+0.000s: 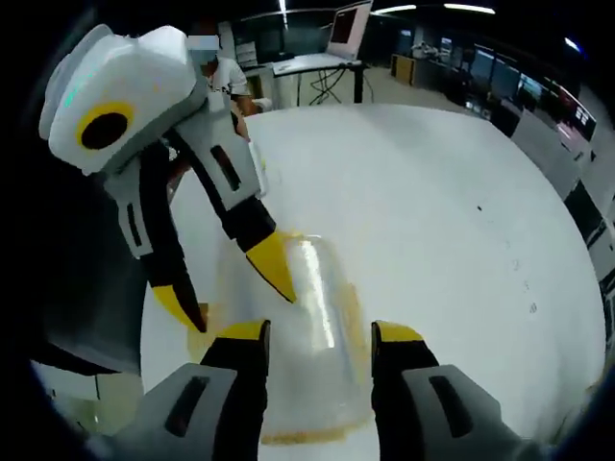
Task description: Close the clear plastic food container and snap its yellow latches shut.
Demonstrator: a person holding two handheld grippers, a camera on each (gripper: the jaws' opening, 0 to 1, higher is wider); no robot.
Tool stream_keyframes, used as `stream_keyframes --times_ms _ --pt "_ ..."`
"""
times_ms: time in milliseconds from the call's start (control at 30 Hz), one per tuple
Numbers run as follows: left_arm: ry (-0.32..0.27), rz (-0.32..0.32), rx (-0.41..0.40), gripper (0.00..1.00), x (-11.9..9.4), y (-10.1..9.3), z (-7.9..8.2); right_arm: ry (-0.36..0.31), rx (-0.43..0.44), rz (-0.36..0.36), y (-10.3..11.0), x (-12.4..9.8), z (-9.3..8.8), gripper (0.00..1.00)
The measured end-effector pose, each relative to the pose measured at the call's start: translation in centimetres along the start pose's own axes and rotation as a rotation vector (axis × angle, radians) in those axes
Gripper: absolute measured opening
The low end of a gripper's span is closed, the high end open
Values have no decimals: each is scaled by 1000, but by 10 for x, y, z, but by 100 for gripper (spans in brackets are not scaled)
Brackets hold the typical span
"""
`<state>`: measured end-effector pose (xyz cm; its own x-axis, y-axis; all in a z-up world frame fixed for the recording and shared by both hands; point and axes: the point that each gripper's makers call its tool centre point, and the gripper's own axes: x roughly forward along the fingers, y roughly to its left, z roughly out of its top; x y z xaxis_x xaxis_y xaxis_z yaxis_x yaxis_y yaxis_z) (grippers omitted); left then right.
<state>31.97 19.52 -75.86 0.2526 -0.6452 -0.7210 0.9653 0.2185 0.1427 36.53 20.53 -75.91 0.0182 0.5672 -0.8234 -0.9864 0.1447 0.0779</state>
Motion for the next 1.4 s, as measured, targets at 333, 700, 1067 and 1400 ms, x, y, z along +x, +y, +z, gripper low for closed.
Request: stream_keyframes --times_ms 333,700,1067,1400 --pt "32 55 86 45 9 0 -1 91 5 146 -1 8 -3 41" --pt "80 54 159 40 15 -6 -9 277 -47 195 2 19 -13 40" --pt "72 53 138 39 16 -5 -10 435 -101 241 5 25 -13 37" --pt "70 79 152 35 18 -1 -11 418 -46 264 2 22 -9 36"
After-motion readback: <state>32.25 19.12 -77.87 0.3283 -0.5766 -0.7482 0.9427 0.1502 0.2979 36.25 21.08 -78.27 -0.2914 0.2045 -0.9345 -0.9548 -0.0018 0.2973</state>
